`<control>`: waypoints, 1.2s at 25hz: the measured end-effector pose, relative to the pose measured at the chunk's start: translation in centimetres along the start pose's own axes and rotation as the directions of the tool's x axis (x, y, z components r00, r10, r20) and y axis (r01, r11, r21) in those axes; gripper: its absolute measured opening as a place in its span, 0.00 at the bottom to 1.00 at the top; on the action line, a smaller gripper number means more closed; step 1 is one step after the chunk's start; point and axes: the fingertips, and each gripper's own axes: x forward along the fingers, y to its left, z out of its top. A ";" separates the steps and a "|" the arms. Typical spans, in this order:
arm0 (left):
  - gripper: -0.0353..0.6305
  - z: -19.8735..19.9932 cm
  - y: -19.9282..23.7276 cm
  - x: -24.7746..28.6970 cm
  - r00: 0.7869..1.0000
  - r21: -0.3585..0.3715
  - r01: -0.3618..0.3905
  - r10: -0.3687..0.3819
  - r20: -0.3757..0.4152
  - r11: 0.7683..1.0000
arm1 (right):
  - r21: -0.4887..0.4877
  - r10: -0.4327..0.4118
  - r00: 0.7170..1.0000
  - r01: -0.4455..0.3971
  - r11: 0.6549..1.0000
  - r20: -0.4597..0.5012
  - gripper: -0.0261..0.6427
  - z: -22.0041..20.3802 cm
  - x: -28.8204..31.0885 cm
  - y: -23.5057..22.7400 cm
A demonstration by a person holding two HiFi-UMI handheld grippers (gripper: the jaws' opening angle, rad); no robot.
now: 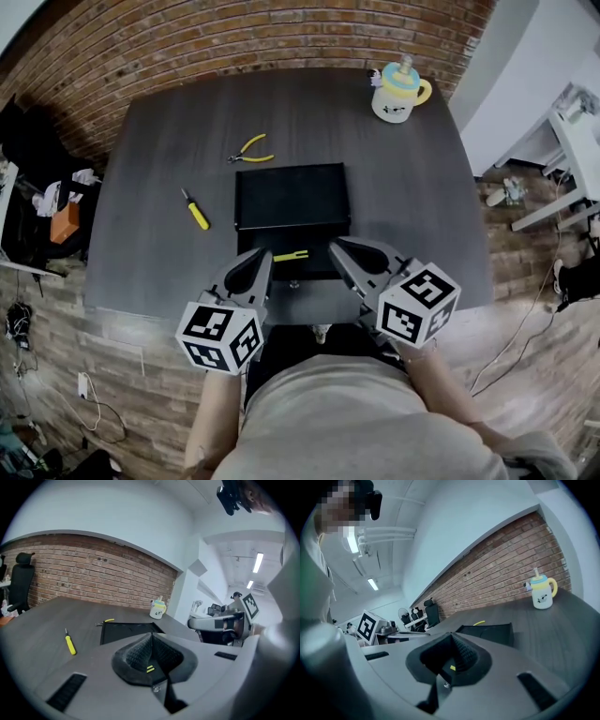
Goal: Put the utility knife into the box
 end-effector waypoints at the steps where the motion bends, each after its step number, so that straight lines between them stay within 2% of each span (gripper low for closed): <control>1: 0.09 -0.3 0.3 -0.1 1.000 0.013 -0.007 0.007 -0.012 1.000 | 0.001 -0.003 1.000 0.003 1.000 -0.009 0.05 -0.1 0.1 -0.1; 3: 0.09 -0.7 1.0 -0.4 0.999 0.027 -0.023 0.024 -0.031 0.999 | -0.002 -0.010 1.000 0.010 1.000 -0.019 0.05 -0.1 0.2 -0.3; 8: 0.09 -0.9 1.9 -1.0 0.999 0.004 -0.036 0.036 -0.036 0.999 | 0.003 -0.016 0.999 0.016 1.000 -0.030 0.05 -0.2 0.2 -0.3; 21: 0.09 -1.0 0.5 0.4 0.999 0.019 0.019 -0.018 -0.045 1.000 | -0.009 -0.020 0.997 0.019 1.000 -0.074 0.05 -0.9 0.7 -0.6; 30: 0.09 -1.0 0.2 0.9 0.997 0.032 0.040 -0.038 -0.062 0.999 | 0.004 -0.015 0.998 0.015 1.000 -0.068 0.05 -0.8 0.9 -0.4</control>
